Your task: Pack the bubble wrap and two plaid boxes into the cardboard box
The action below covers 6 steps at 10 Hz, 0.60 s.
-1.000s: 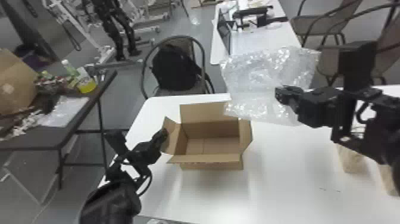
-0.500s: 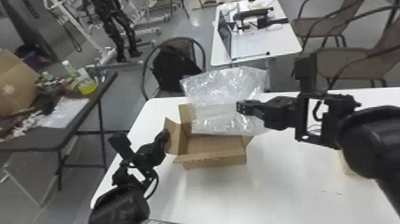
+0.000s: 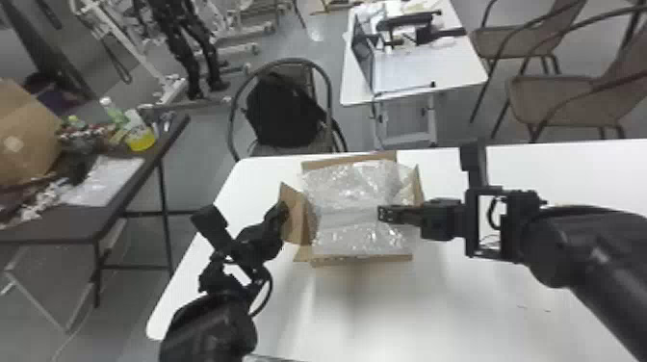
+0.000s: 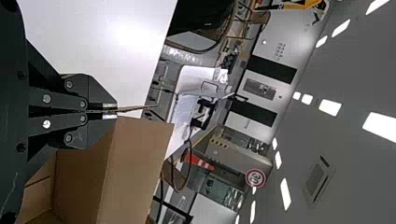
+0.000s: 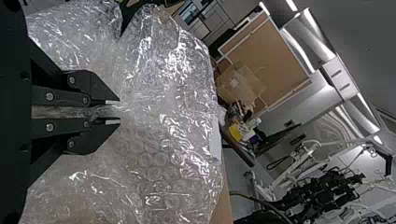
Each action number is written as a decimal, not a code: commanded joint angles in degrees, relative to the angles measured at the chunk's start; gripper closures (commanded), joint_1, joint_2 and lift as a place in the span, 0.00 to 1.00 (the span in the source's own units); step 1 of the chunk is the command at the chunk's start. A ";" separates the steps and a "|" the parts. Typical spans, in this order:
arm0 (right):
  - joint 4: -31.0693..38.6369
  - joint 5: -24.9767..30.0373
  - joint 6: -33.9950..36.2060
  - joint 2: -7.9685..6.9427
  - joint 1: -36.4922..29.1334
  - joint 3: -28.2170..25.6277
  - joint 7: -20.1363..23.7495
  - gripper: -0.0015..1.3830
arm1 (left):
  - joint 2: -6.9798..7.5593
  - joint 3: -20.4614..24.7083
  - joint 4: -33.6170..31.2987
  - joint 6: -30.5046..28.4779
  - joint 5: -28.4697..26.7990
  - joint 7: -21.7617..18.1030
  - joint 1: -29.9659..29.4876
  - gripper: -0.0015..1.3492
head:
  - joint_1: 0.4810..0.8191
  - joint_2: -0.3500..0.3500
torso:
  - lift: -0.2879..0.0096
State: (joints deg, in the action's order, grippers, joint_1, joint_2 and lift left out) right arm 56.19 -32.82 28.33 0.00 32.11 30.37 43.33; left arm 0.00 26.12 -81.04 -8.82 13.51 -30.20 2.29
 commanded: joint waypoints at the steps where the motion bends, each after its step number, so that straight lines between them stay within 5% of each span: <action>1: -2.84 -1.72 -3.36 -0.05 1.82 1.80 0.08 0.78 | -0.15 -1.59 0.00 0.11 1.08 0.40 -0.10 0.90 | 0.63 1.00 | 0.80; 3: -8.03 -2.95 -8.20 -0.05 3.58 2.77 0.00 0.77 | -0.15 -2.56 -0.18 0.38 2.04 0.75 -0.27 0.90 | 0.63 1.00 | 0.80; 6: -12.68 -2.95 -10.04 -0.05 4.19 4.08 -1.32 0.40 | -0.15 -3.26 -0.26 0.55 3.36 0.75 -0.27 0.90 | 0.63 1.00 | 0.80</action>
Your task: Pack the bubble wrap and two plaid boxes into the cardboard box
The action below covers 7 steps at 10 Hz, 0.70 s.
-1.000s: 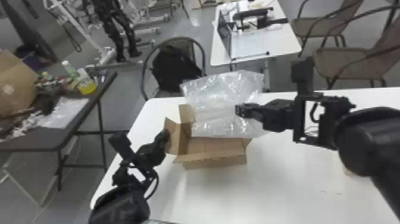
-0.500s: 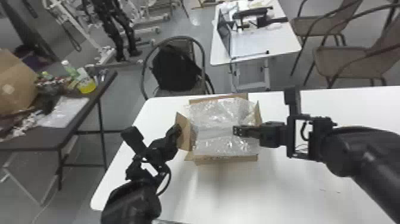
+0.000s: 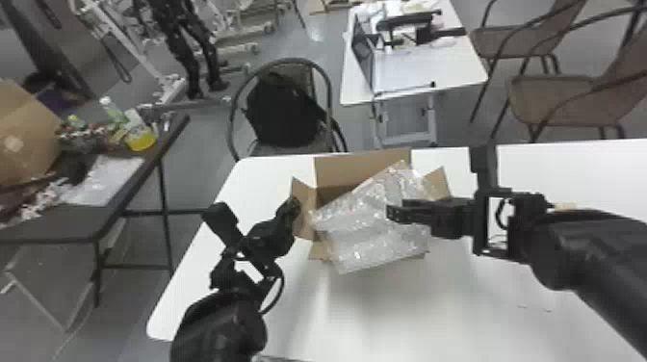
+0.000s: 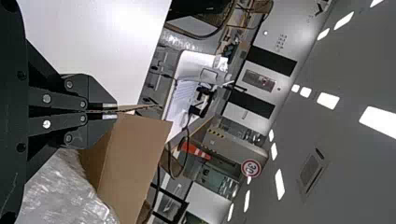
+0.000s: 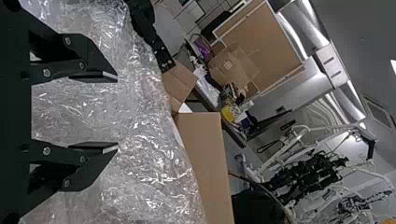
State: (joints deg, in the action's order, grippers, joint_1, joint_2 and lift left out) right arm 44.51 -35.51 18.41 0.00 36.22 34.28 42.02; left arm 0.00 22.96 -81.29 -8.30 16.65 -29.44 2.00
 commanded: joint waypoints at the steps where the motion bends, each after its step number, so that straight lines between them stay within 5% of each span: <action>1: -2.58 -1.50 -1.53 -0.05 0.17 0.97 -0.10 0.27 | -0.15 -0.20 -0.09 0.03 0.31 0.00 0.02 0.90 | 0.63 1.00 | 0.80; 3: -2.23 -4.40 -6.54 -0.05 -0.80 1.58 -0.01 0.05 | -0.15 -0.11 -0.27 0.39 0.75 0.00 -0.07 0.90 | 0.63 1.00 | 0.80; 7: 21.76 5.80 -11.46 -0.05 -10.82 -6.41 -1.24 0.09 | -0.15 2.53 -2.03 -0.58 2.25 0.00 -1.83 0.90 | 0.63 1.00 | 0.80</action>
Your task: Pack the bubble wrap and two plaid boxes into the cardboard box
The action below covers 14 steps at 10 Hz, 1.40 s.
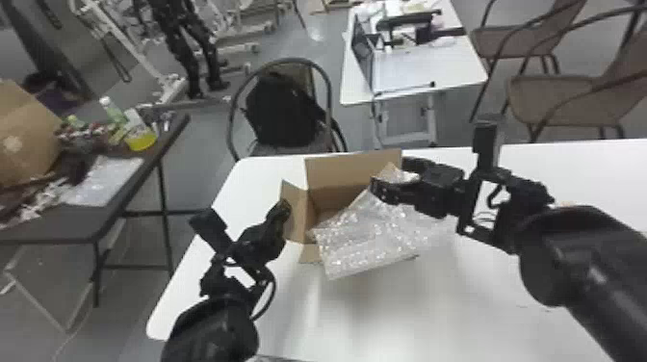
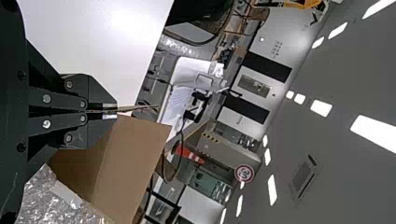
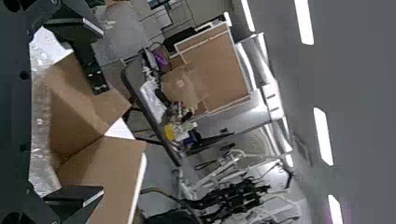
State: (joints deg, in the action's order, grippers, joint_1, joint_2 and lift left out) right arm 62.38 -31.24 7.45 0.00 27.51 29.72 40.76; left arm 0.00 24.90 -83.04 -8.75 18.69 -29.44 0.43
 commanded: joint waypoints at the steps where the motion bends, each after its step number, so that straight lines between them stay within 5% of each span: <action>1: 9.60 3.73 2.13 -0.05 -5.63 -4.67 -1.56 0.09 | -0.15 1.47 -0.98 -0.48 0.55 0.00 -0.96 0.90 | 0.61 1.00 | 0.80; 2: 15.84 5.75 7.05 -0.05 -9.85 -7.66 -2.62 0.09 | -0.15 2.08 -1.60 -0.56 0.82 0.00 -1.48 0.90 | 0.58 1.00 | 0.80; 4: 29.20 9.62 11.35 3.87 -19.08 -13.28 -5.17 0.09 | -0.15 2.96 -1.95 -1.35 0.73 0.00 -1.66 0.90 | 0.62 1.00 | 0.80; 6: 38.78 20.69 12.58 8.35 -27.86 -19.35 -6.40 0.09 | -0.15 3.93 -2.48 -1.53 1.52 0.00 -2.63 0.90 | 0.63 1.00 | 0.80; 7: 40.72 24.73 11.27 9.23 -32.43 -22.16 -8.51 0.09 | -0.15 4.46 -2.65 -1.35 1.87 0.00 -3.15 0.90 | 0.63 1.00 | 0.80; 10: 40.01 30.27 7.75 6.94 -40.08 -28.49 -12.29 0.10 | -0.15 5.07 -3.09 -1.35 2.40 -0.18 -4.38 0.90 | 0.63 0.94 | 0.80; 14: 34.83 34.23 2.48 5.10 -42.01 -28.31 -17.91 0.10 | -0.15 5.33 -3.01 -1.62 2.31 -0.18 -4.65 0.90 | 0.63 0.88 | 0.80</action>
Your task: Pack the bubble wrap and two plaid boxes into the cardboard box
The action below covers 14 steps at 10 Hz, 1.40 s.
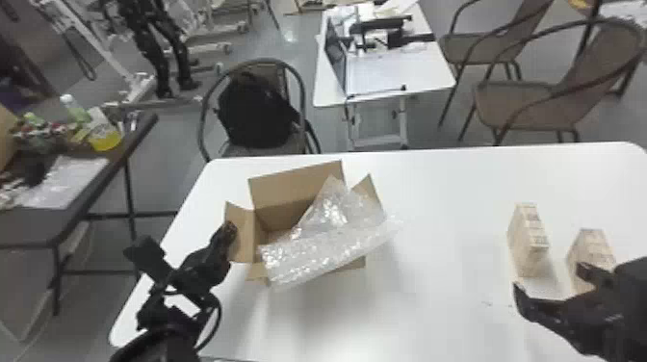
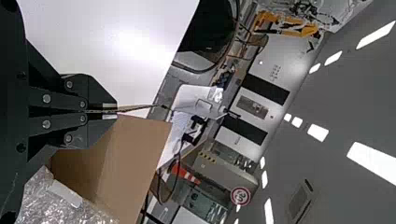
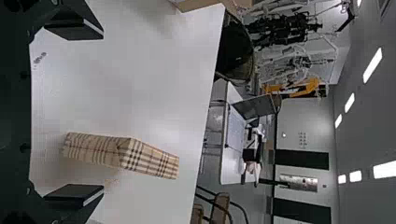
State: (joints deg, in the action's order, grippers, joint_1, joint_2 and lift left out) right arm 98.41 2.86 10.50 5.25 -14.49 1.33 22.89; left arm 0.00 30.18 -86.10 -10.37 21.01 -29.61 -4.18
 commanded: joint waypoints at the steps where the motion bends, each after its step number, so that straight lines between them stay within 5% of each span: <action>1: -2.61 0.30 -1.19 -0.33 0.25 0.08 -1.18 0.10 | -0.15 0.05 -0.03 -0.01 0.00 -0.01 -0.04 0.90 | 0.63 0.88 | 0.80; 11: -8.06 -1.46 3.65 -1.47 9.48 4.21 -16.29 0.10 | -0.15 0.49 0.06 -0.53 0.09 -0.62 0.13 0.90 | 0.63 0.84 | 0.80; 14: -13.95 -2.86 4.00 -1.47 14.93 6.05 -16.91 0.10 | -0.15 -0.03 0.06 -0.71 0.09 -0.62 0.57 0.90 | 0.63 0.84 | 0.80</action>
State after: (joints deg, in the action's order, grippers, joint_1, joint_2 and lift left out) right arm 85.51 0.25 14.50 3.77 -0.49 7.09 5.93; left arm 0.00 30.23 -86.04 -11.03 21.09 -30.24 -3.68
